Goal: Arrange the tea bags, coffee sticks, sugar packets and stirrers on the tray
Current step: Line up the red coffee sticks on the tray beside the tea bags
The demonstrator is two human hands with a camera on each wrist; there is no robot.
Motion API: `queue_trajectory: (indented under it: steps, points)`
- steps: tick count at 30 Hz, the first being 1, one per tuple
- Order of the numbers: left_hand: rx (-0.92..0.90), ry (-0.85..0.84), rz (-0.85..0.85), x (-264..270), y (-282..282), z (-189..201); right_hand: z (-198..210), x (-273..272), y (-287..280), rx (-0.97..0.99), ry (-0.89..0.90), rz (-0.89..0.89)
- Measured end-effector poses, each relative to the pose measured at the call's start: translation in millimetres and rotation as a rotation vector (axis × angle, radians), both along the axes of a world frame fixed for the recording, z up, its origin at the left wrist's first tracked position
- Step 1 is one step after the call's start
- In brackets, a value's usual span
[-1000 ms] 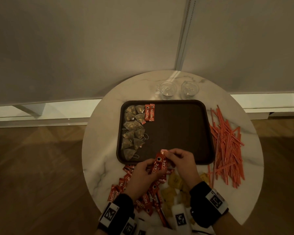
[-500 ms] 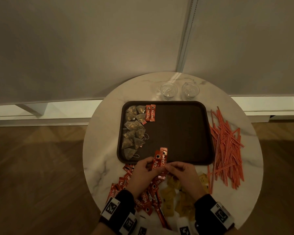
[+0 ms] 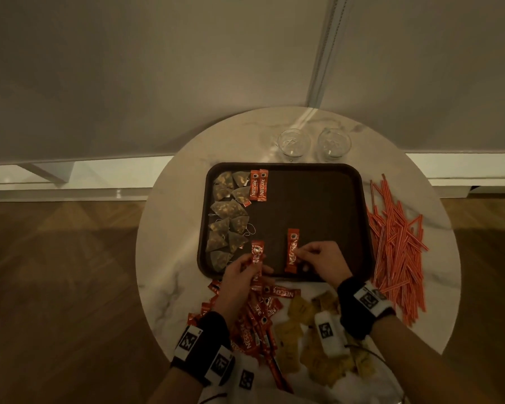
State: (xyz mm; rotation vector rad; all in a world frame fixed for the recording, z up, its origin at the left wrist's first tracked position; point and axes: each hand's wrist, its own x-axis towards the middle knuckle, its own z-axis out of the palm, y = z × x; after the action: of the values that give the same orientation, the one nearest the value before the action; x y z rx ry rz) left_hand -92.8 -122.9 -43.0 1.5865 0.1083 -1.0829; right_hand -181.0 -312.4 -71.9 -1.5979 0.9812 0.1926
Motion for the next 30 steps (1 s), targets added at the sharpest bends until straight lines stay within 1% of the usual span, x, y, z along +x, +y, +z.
queue_trajectory:
  steps: [2, 5, 8, 14, 21, 30]
  points:
    - [-0.020, 0.030, 0.026, 7, -5, 1, -16, 21, -15, -0.048, 0.058, 0.053]
    - [-0.036, 0.036, 0.038, 15, -13, 3, -28, 56, -35, -0.072, 0.137, 0.091]
    - [-0.032, 0.022, 0.024, 22, -21, 1, -30, 90, -54, -0.085, 0.184, 0.133]
    - [-0.034, 0.001, 0.007, 32, -35, 3, -19, 140, -79, -0.112, 0.215, 0.138]
    - [-0.024, 0.005, 0.028, 49, -45, 2, -22, 170, -86, -0.118, 0.237, 0.179]
    - [0.016, 0.032, 0.025, 44, -43, -4, -33, 182, -84, -0.152, 0.237, 0.189]
